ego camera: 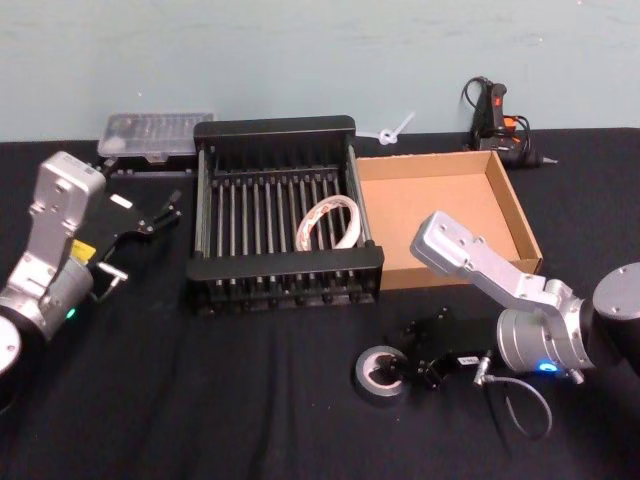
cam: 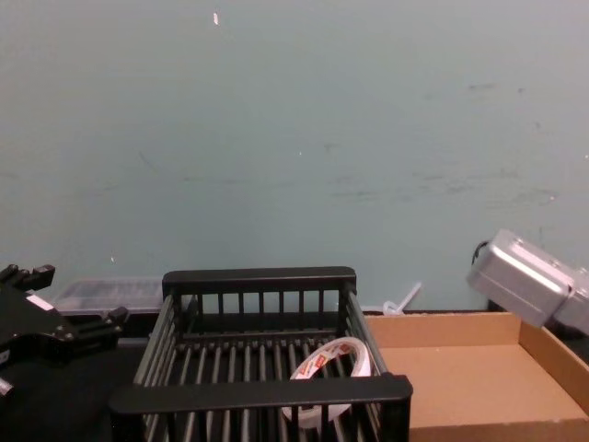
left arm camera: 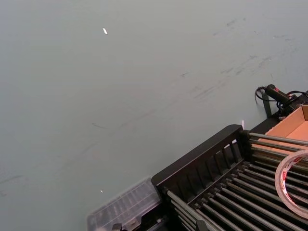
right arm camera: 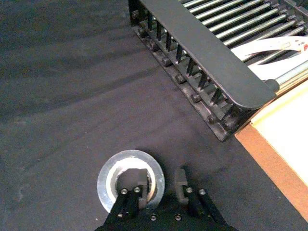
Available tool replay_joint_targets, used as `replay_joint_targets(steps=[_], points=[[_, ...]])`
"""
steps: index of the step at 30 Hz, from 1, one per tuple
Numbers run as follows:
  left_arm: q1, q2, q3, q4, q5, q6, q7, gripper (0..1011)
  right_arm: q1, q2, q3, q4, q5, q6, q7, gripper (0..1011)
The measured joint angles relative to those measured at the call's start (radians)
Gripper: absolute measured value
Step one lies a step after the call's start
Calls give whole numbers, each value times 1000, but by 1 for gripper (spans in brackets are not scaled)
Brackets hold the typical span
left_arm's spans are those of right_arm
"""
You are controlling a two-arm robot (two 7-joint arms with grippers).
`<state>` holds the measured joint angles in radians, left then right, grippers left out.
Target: Pick up the white tape and place it into the black box , Pick up the silver tape and place it into the brown box.
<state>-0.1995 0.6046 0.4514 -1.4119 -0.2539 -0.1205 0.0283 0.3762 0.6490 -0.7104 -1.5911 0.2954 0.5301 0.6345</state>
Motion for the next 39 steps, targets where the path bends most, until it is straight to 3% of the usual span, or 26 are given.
replay_joint_targets(steps=[6, 8, 22, 39], points=[[0, 0, 0, 0, 0, 0, 0, 1002, 0, 0, 0, 0, 0, 0, 0, 194], [0, 0, 0, 0, 0, 0, 0, 1001, 0, 0, 0, 0, 0, 0, 0, 175], [0, 0, 0, 0, 0, 0, 0, 1001, -6, 3, 10, -4, 6, -6, 1, 172], [0, 0, 0, 0, 0, 0, 0, 1001, -21, 14, 120, -18, 38, -14, -76, 172]])
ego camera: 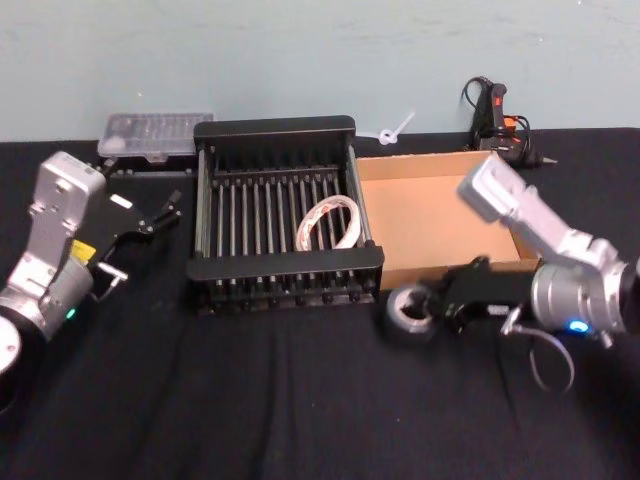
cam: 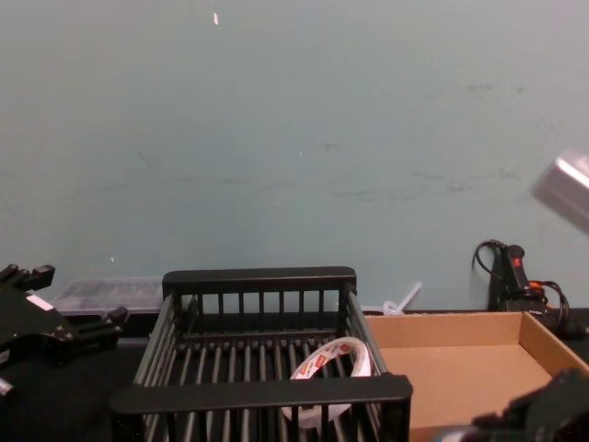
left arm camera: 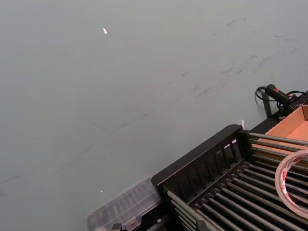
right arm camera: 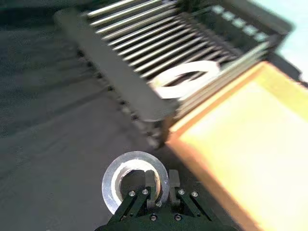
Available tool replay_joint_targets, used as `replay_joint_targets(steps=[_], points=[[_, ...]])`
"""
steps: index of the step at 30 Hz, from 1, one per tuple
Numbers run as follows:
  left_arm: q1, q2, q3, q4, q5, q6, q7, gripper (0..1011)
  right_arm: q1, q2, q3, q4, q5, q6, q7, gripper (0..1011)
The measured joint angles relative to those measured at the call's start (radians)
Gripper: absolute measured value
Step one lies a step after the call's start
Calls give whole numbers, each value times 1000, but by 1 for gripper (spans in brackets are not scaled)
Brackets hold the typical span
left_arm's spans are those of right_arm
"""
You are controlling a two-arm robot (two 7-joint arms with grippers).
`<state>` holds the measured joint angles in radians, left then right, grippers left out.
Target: Pick up the white tape and place it into the black box , Pick up the silver tape and place it into the brown box.
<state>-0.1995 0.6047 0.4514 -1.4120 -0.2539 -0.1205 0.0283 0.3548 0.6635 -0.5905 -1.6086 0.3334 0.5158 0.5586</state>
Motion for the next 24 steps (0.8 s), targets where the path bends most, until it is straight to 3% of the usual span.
replay_joint_targets(steps=[4, 13, 24], points=[[0, 0, 0, 0, 0, 0, 0, 1001, 7, -11, 37, 16, 4, -1, -32, 172], [0, 0, 0, 0, 0, 0, 0, 1001, 33, -47, 81, 65, 0, -2, -78, 172], [0, 0, 0, 0, 0, 0, 0, 1001, 93, -120, 116, 183, -55, 4, -145, 173]])
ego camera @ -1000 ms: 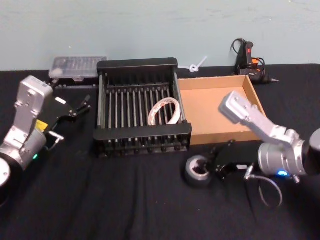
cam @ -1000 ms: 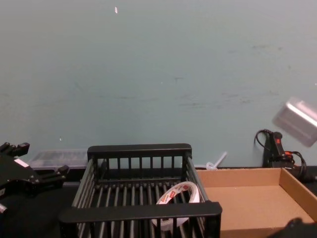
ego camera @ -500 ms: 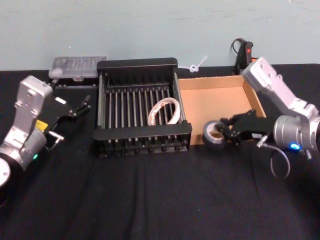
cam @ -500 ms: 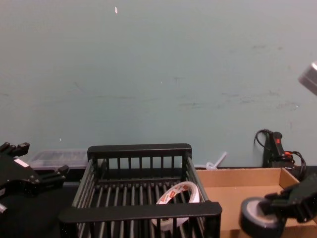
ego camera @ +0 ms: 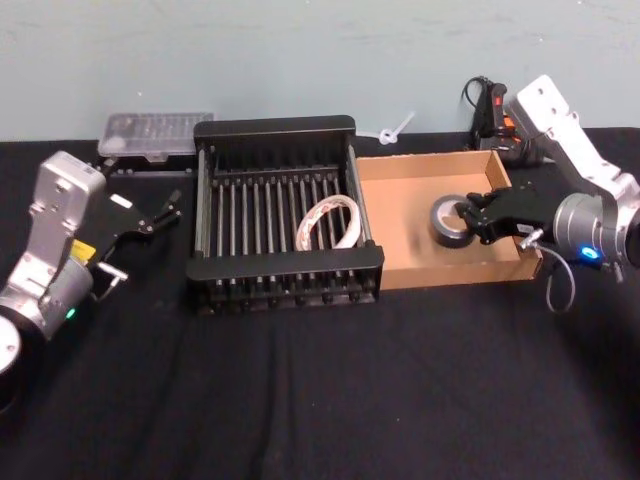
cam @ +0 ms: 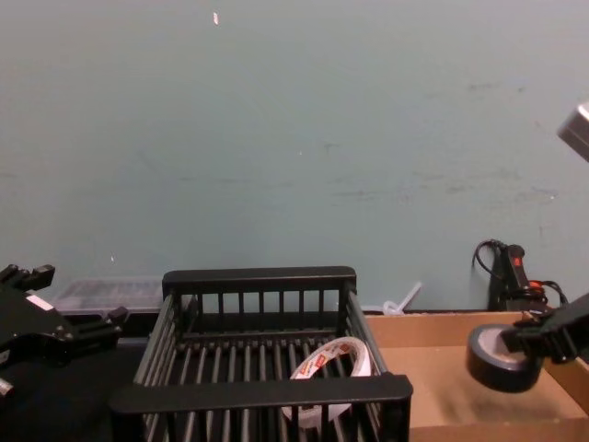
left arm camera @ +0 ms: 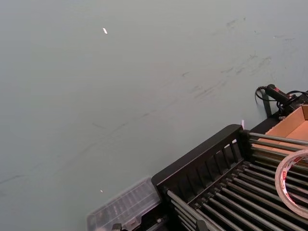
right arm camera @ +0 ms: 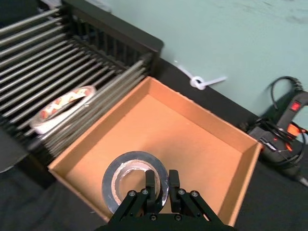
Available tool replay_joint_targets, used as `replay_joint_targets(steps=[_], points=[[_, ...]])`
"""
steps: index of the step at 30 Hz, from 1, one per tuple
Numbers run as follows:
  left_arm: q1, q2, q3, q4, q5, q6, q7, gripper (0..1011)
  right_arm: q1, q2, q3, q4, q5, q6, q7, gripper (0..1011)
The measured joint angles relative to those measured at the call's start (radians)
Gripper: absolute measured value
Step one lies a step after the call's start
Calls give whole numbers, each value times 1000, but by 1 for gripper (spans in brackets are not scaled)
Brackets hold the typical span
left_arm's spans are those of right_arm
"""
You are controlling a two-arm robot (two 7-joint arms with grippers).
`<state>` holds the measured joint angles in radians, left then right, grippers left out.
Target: Pick up the white tape and place it into the black box , Pick up the silver tape and place it into the brown box.
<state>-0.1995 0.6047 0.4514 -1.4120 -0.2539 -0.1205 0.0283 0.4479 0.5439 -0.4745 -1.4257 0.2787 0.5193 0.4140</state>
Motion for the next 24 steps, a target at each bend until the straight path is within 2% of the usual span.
replay_joint_targets(steps=[7, 22, 24], points=[[0, 0, 0, 0, 0, 0, 0, 1001, 11, -27, 18, 38, -16, 5, -17, 172], [0, 0, 0, 0, 0, 0, 0, 1001, 11, -23, 14, 33, -16, 6, -14, 175], [0, 0, 0, 0, 0, 0, 0, 1001, 11, -23, 14, 33, -15, 6, -13, 209]])
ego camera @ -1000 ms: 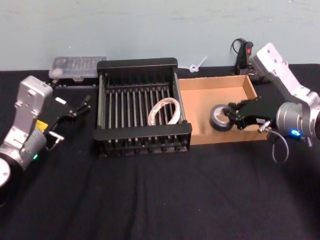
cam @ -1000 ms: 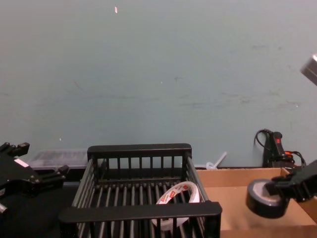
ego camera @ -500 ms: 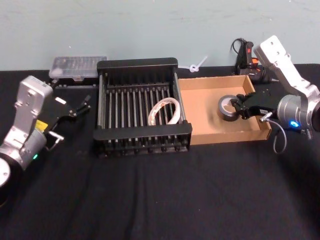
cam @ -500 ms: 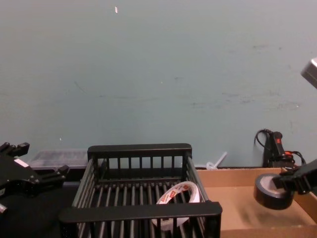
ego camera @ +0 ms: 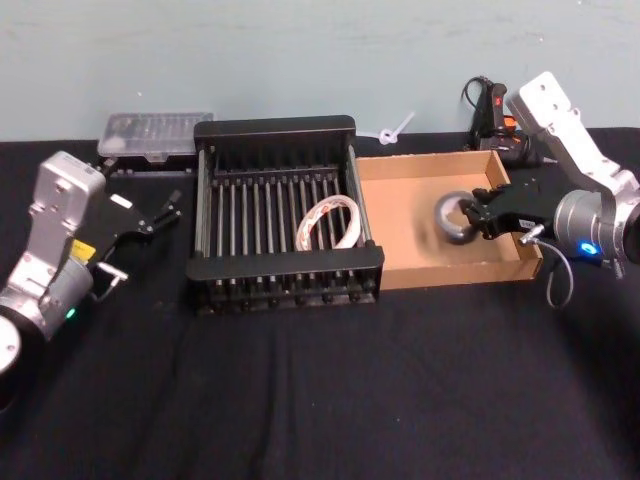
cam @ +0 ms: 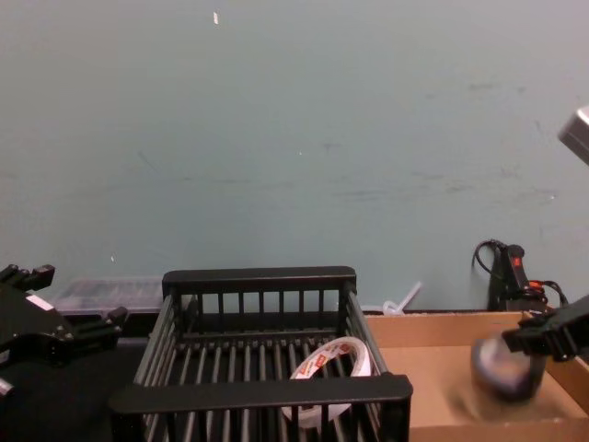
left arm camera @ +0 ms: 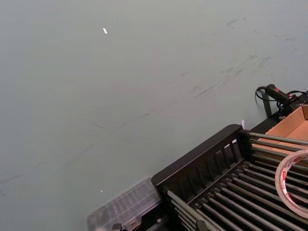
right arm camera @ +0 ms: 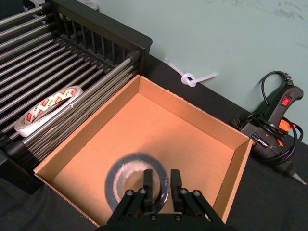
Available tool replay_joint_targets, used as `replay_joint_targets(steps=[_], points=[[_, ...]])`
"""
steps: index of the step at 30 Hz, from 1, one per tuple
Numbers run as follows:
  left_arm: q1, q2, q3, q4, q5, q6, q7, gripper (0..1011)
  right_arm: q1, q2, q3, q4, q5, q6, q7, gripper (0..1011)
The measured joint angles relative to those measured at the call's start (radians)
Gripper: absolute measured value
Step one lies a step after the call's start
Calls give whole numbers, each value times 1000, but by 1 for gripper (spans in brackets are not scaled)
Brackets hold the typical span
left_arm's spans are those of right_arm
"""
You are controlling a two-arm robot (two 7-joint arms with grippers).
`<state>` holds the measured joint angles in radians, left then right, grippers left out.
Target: Pick up the white tape and place it into the black box , Pick up the silver tape and place it into the brown box.
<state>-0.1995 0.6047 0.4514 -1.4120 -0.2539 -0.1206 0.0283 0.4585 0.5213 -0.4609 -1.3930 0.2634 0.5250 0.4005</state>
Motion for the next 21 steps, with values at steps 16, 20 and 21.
replay_joint_targets(steps=[16, 20, 21], points=[[0, 0, 0, 0, 0, 0, 0, 1001, -1, 2, -2, -2, 1, -1, 2, 703], [0, 0, 0, 0, 0, 0, 0, 1001, -1, 2, -2, -3, 1, -1, 2, 817], [0, 0, 0, 0, 0, 0, 0, 1001, -1, 2, -2, -3, 1, -1, 2, 867]])
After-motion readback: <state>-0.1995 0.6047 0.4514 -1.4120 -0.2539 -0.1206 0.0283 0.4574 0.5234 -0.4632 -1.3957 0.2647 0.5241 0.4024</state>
